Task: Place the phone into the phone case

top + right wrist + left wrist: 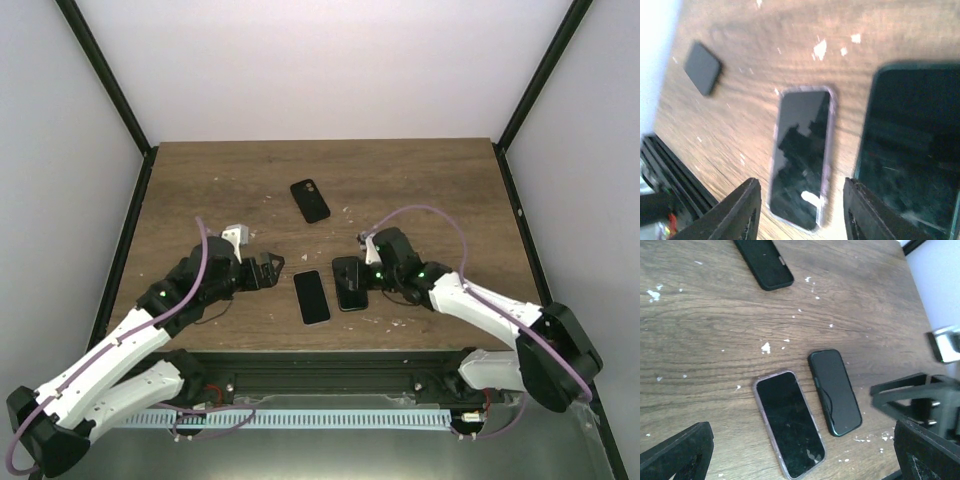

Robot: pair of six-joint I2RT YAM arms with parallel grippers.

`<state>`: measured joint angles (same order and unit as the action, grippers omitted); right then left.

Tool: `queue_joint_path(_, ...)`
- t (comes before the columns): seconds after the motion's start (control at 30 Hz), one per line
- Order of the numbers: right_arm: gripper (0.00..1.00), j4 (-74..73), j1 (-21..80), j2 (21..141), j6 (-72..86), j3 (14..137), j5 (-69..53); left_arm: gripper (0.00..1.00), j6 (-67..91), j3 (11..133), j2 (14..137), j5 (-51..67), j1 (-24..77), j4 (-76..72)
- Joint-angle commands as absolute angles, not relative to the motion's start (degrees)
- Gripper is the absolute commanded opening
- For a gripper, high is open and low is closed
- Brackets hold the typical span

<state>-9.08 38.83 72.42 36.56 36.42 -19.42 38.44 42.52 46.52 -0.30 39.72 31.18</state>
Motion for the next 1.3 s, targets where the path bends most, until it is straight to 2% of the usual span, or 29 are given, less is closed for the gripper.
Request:
queue_joint_path(0.0,0.53,-11.19,39.2,70.03,34.25,42.19,-13.37,1.0,40.64,42.62,47.47,-4.42,38.66,33.56)
queue_joint_path(0.07,0.63,-11.96,39.13,70.53,33.58,44.33,-11.3,1.0,41.91,42.09,48.27,-5.5,37.61,33.58)
queue_joint_path(0.13,0.83,-12.44,39.11,71.07,33.03,46.2,-9.82,1.0,43.0,41.25,48.5,-5.63,35.82,33.22)
queue_joint_path(0.23,0.99,-12.37,39.11,71.7,32.65,47.75,-8.73,1.0,45.49,40.25,48.68,-5.75,31.22,34.11)
queue_joint_path(0.47,1.0,-12.09,39.11,73.3,31.96,48.71,-5.95,1.0,53.68,37.69,48.39,-10.2,22.08,37.05)
queue_joint_path(0.73,1.0,-12.42,36.65,85.69,27.63,56.95,2.09,1.0,50.1,38.32,49.53,-7.71,18.99,36.53)
queue_joint_path(0.77,0.99,-11.76,36.05,87.47,26.69,58.05,1.59,1.0,50.15,38.25,49.34,-7.85,18.98,36.56)
queue_joint_path(0.83,0.87,-9.75,35.08,90.87,24.97,60.12,0.05,1.0,49.8,38.02,48.94,-7.77,18.99,36.46)
queue_joint_path(0.93,0.56,-7.99,34.02,95.85,22.2,63.74,-0.11,1.0,48.11,37.59,48.01,-5.51,18.98,35.28)
queue_joint_path(1.0,0.42,-7.36,33.53,98.77,20.9,65.95,0.65,1.0,47.05,37.14,47.02,-4.01,18.97,34.59)
queue_joint_path(1.07,0.37,-7.38,33.04,101.8,19.74,68.54,0.91,1.0,45.34,36.78,45.98,-1.75,18.94,33.84)
queue_joint_path(1.27,0.36,-8.83,31.23,112.43,18.69,77.92,1.01,1.0,43.11,36.97,43.47,2.91,18.98,33.97)
